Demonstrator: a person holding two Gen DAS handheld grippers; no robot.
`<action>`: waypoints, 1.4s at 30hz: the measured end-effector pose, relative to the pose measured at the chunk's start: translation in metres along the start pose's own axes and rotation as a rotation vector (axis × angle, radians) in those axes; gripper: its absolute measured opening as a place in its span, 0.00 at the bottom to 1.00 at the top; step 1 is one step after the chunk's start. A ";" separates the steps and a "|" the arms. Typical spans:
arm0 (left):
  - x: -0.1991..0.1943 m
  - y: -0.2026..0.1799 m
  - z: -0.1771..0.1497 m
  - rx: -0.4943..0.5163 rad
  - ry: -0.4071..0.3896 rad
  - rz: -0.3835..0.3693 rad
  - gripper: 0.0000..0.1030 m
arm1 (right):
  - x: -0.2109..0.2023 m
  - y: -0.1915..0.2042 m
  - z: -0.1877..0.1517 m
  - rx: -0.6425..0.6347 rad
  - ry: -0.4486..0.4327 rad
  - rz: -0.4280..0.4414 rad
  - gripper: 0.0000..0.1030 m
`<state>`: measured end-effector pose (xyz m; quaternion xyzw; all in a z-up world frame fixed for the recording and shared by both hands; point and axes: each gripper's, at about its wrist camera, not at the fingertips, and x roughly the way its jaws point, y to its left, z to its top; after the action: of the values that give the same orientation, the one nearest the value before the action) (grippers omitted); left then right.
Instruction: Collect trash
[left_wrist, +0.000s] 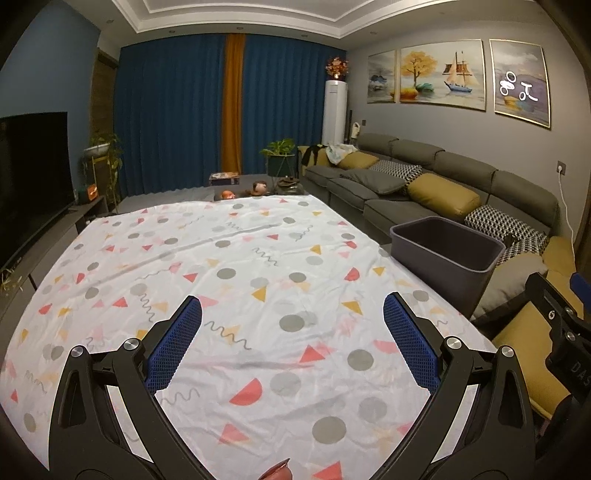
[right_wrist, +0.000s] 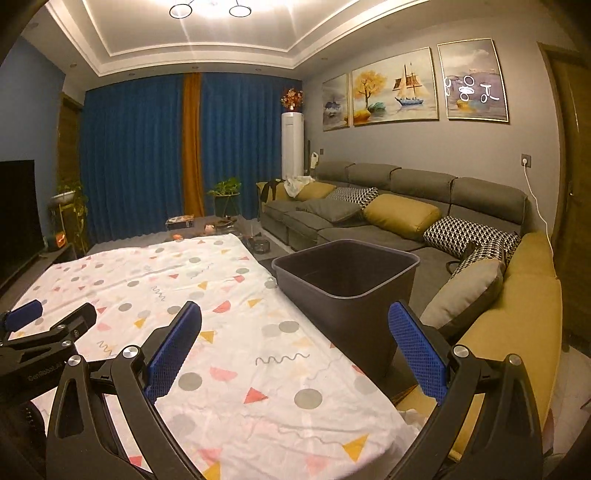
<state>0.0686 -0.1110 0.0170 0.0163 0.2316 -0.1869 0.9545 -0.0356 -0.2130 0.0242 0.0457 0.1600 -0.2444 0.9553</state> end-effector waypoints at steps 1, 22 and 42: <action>-0.002 0.001 0.000 -0.004 -0.002 -0.003 0.94 | -0.001 0.001 0.000 -0.001 0.000 0.001 0.95; -0.012 0.010 -0.004 -0.033 -0.002 -0.002 0.94 | -0.005 0.010 -0.002 -0.016 -0.006 0.020 0.95; -0.020 0.009 -0.005 -0.032 -0.008 -0.014 0.94 | -0.008 0.010 -0.002 -0.015 -0.013 0.021 0.95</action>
<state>0.0532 -0.0954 0.0213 -0.0011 0.2310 -0.1900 0.9542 -0.0377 -0.1999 0.0247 0.0384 0.1551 -0.2336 0.9591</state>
